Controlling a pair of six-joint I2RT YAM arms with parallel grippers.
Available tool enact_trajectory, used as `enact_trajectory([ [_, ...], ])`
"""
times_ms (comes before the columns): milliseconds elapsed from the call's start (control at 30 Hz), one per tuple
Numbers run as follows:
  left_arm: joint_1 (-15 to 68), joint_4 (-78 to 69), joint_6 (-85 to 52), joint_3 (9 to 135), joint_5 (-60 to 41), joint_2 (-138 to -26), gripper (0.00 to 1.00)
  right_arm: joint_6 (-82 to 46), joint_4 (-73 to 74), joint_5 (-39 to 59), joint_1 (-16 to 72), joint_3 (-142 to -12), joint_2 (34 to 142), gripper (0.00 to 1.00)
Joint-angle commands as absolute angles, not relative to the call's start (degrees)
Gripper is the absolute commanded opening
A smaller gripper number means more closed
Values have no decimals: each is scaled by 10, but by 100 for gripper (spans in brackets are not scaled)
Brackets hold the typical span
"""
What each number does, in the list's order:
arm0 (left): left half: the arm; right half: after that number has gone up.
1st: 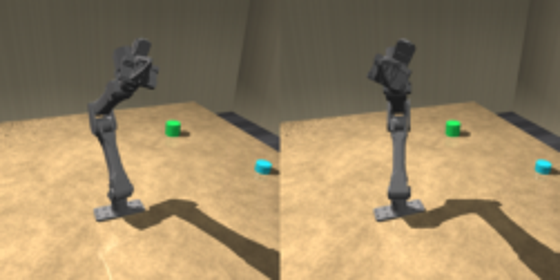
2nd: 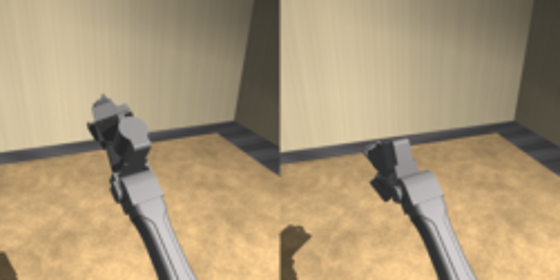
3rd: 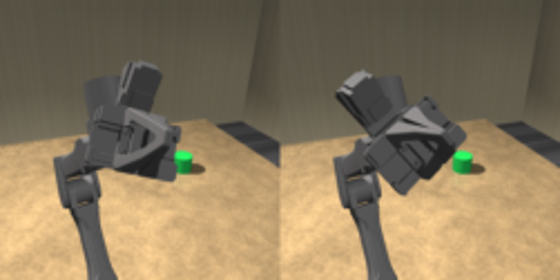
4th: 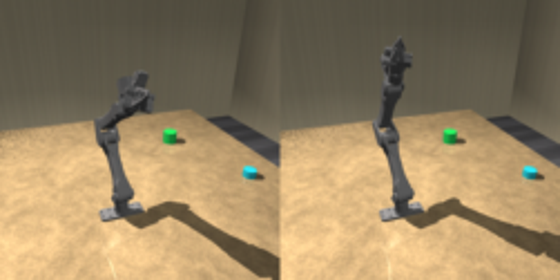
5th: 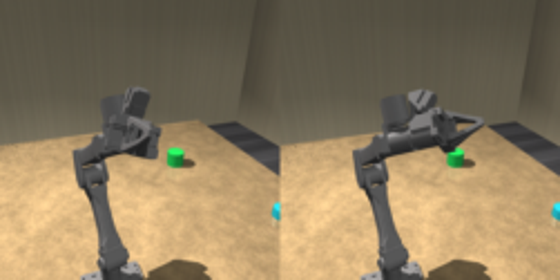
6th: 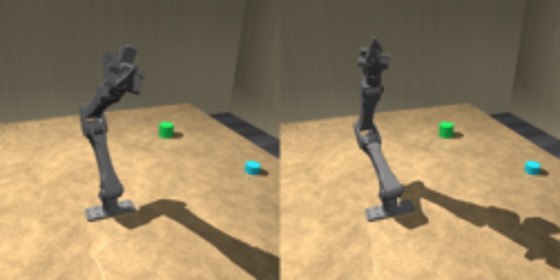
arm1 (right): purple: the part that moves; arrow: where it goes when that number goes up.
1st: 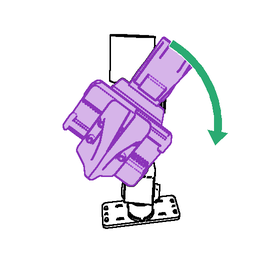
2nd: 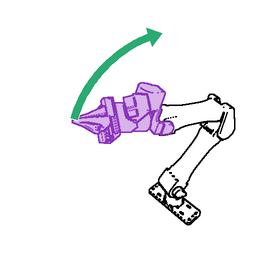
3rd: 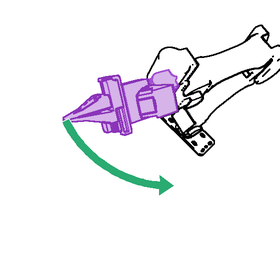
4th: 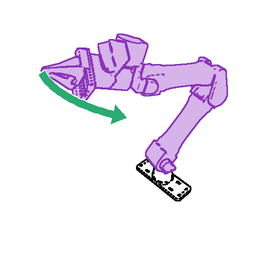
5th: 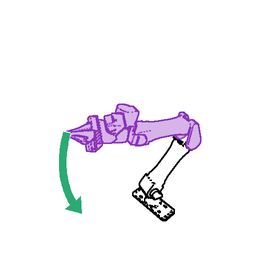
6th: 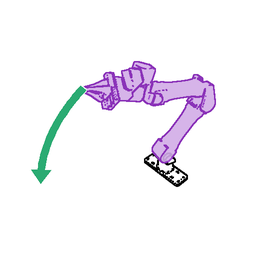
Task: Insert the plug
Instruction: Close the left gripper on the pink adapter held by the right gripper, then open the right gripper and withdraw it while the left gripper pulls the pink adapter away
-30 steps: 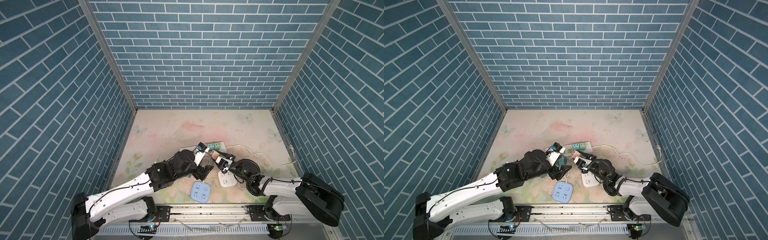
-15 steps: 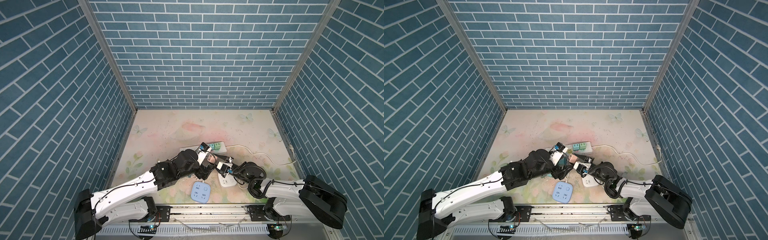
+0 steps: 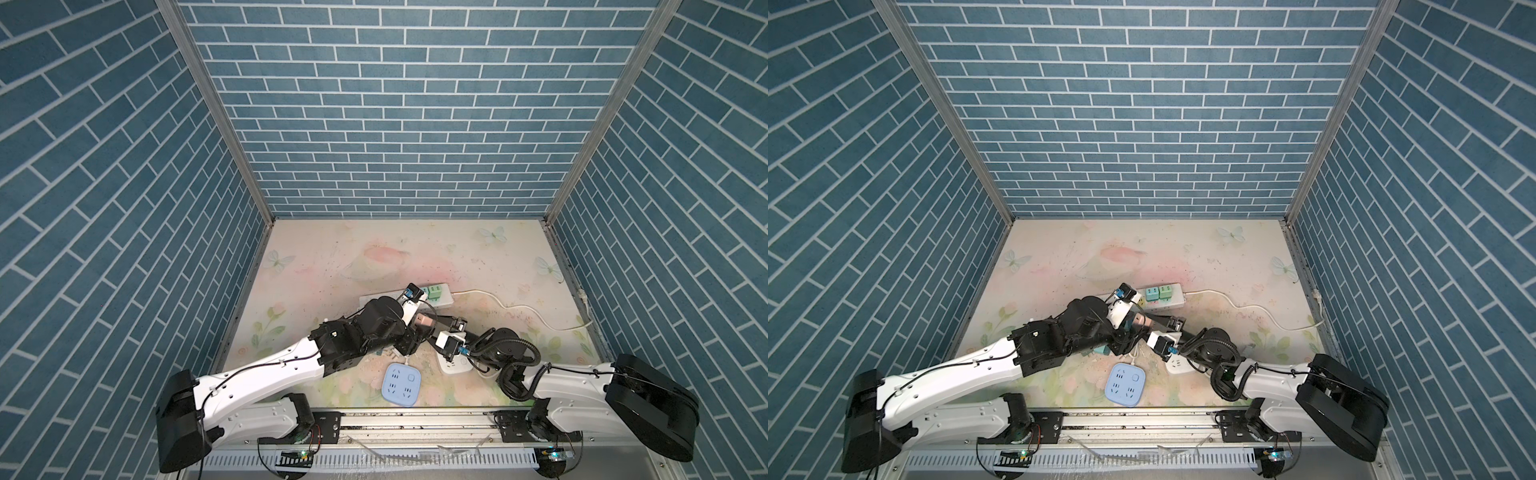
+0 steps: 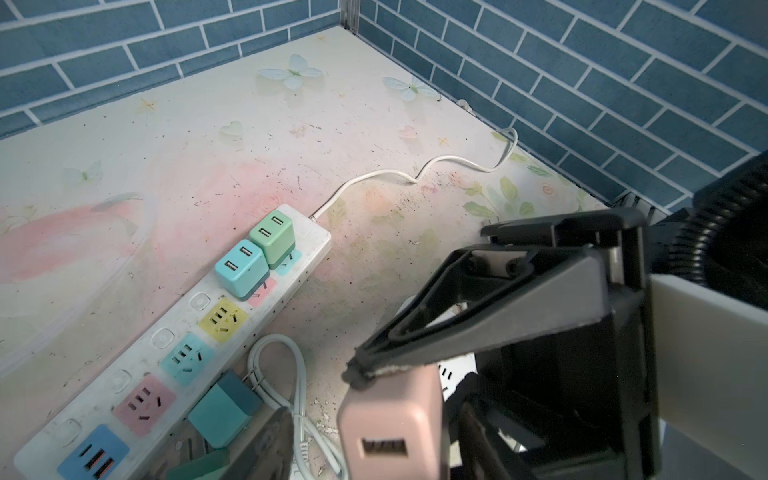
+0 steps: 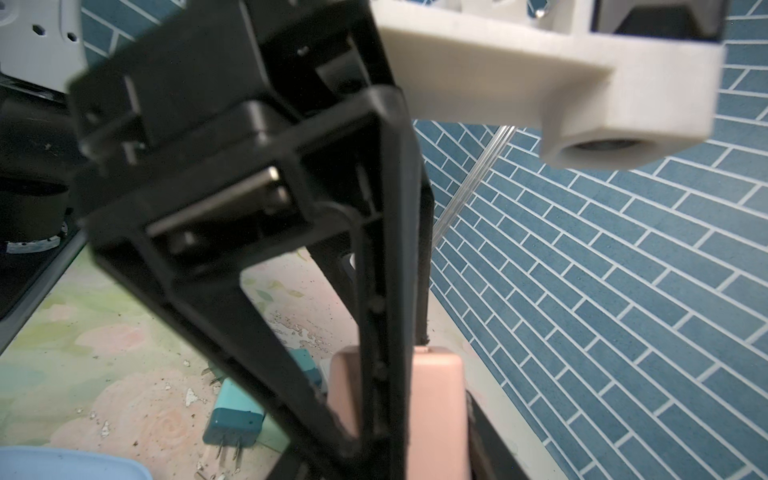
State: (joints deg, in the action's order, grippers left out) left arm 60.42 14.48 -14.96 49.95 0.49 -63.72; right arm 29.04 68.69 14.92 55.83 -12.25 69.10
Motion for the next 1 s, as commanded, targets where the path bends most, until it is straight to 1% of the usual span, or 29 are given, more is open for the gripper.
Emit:
enact_trajectory([
  [0,607,137,-152,519,-10,-642,58,316,722,157,562,-122,689,0],
  [133,607,141,-154,525,-15,-646,51,319,724,154,563,-125,696,0],
  [333,606,142,-156,530,-25,-648,46,326,734,152,562,-126,715,0],
  [433,607,142,-154,533,-33,-654,41,326,745,149,563,-124,723,0],
  [667,606,147,-153,540,-33,-671,40,326,752,152,564,-122,718,0],
  [767,607,148,-154,544,-35,-678,42,325,750,153,564,-121,716,0],
  [867,607,148,-153,548,-38,-685,42,325,750,151,564,-120,715,0],
  [967,607,149,-150,553,-41,-694,40,325,750,149,564,-119,715,0],
])
